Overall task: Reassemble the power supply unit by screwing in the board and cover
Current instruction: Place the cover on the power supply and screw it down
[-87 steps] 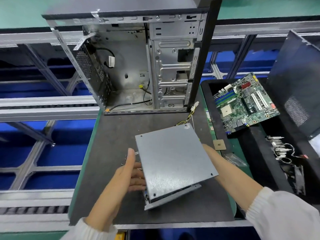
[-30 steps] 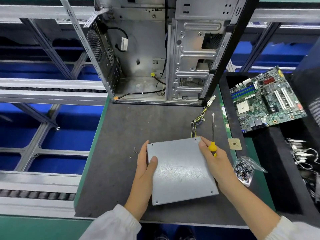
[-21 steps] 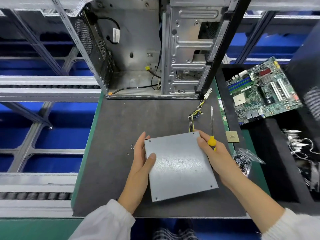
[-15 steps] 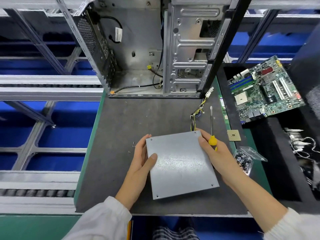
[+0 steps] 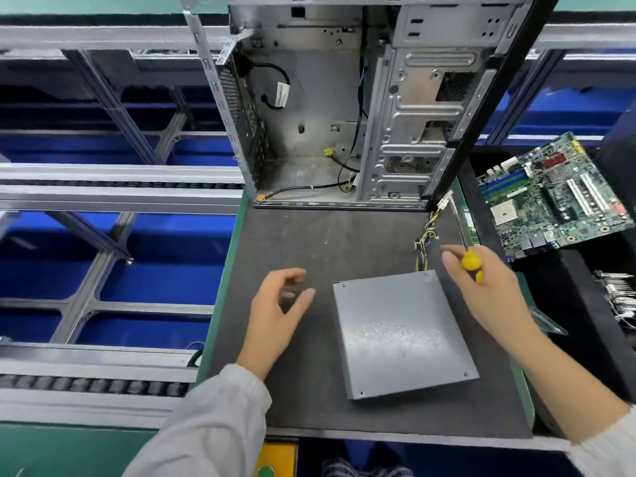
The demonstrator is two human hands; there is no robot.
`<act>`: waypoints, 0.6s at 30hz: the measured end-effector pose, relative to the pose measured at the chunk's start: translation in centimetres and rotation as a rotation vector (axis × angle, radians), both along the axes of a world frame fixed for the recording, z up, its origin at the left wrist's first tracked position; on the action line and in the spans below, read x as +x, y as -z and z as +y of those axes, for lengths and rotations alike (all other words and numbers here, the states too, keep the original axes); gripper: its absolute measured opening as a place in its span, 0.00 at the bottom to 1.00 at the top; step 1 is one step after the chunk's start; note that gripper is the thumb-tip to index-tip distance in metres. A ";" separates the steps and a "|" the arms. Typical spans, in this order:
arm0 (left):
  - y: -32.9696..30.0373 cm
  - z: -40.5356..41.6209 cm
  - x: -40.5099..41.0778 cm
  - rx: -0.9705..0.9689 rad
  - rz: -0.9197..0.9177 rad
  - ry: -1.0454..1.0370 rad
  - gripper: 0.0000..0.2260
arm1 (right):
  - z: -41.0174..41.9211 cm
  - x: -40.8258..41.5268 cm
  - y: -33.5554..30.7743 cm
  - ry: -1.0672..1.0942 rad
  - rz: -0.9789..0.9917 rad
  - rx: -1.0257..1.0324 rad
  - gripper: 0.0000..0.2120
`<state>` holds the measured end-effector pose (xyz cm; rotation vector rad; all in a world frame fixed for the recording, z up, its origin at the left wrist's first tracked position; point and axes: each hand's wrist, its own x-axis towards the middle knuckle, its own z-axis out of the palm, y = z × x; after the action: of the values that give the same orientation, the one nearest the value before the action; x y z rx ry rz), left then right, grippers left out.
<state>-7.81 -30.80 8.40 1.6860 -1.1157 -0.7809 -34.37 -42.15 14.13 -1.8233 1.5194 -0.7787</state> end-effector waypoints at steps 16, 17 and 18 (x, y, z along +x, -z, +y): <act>2.2 -3.6 2.4 0.296 -0.512 0.200 0.05 | -2.5 6.8 -1.6 -0.248 0.173 0.007 0.16; 2.2 -3.6 2.3 0.295 -0.540 0.232 0.05 | -2.5 6.9 -1.6 -0.258 0.169 0.018 0.15; 2.1 -3.6 2.3 0.293 -0.567 0.261 0.05 | -2.6 7.0 -1.5 -0.271 0.170 0.021 0.15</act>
<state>-5.48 -34.38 6.26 2.1100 -1.7025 -0.6625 -27.38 -44.74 15.64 -2.0680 1.3362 -0.4882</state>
